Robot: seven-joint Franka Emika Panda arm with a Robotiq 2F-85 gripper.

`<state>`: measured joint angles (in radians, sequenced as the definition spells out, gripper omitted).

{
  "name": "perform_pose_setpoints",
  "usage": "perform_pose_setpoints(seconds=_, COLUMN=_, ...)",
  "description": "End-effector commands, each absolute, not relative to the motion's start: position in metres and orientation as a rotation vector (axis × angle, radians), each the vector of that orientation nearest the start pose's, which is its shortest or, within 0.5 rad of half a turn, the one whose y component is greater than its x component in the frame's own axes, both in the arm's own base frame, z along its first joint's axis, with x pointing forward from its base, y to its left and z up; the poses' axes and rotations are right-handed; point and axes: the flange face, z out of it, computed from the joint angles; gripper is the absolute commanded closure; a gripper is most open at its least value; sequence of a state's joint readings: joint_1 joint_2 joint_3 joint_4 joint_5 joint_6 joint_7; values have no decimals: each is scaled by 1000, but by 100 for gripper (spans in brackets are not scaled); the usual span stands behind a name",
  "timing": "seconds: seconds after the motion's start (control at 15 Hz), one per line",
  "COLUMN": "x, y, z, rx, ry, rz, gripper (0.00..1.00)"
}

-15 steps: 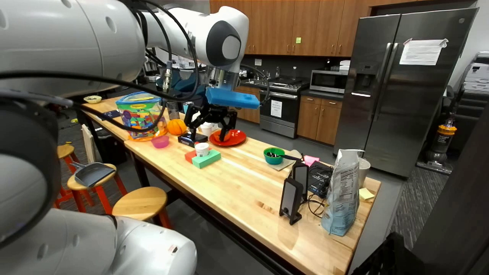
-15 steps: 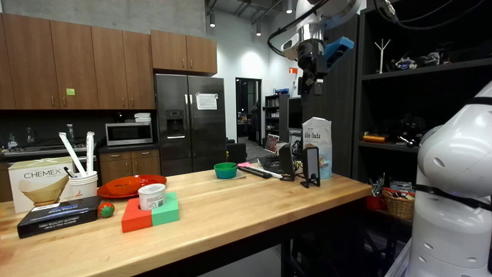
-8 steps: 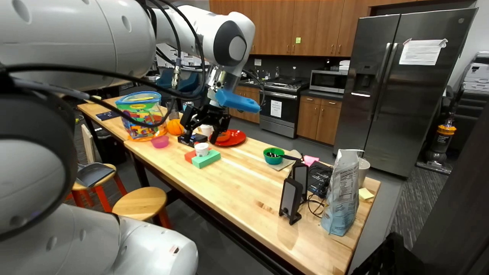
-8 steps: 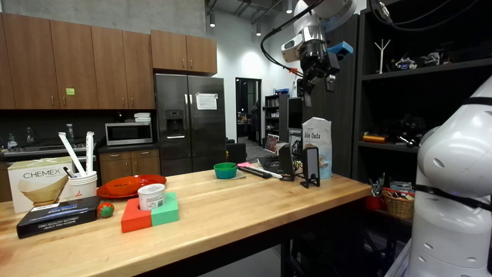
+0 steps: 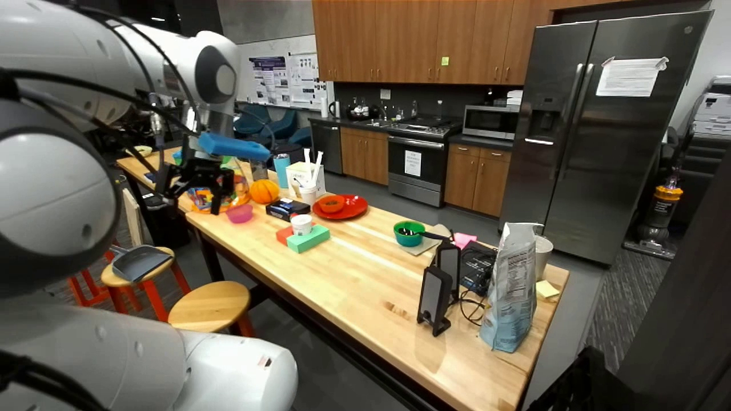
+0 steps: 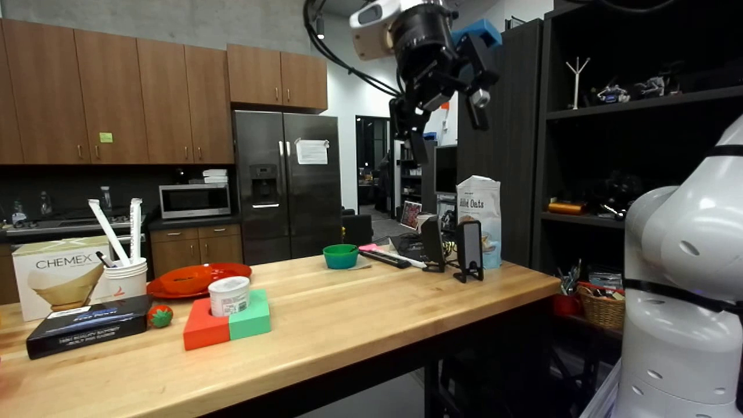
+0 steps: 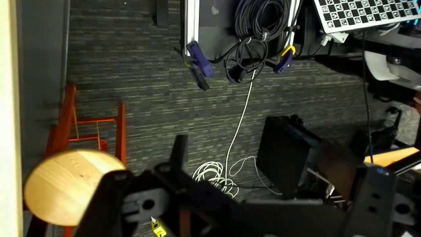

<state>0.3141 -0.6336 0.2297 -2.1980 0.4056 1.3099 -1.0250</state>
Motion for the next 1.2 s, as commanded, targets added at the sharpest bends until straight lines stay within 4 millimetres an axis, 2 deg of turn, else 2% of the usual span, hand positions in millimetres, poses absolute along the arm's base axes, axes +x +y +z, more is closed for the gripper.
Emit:
perform_pose_setpoints(seconds=0.0, x=216, y=302, z=593, rx=-1964, ry=-2065, rz=302, gripper=0)
perform_pose_setpoints(seconds=0.13, x=206, y=324, z=585, rx=-1964, ry=-2094, rz=352, gripper=0)
perform_pose_setpoints(seconds=0.33, x=206, y=330, z=569, rx=-2075, ry=-2073, rz=440, gripper=0)
perform_pose_setpoints(seconds=0.6, x=219, y=310, z=561, rx=-2136, ry=-1959, rz=508, gripper=0)
perform_pose_setpoints(seconds=0.73, x=226, y=296, z=561, rx=-2177, ry=-1903, rz=450, gripper=0)
perform_pose_setpoints(seconds=1.13, x=251, y=252, z=553, rx=-2515, ry=-1717, rz=292, gripper=0)
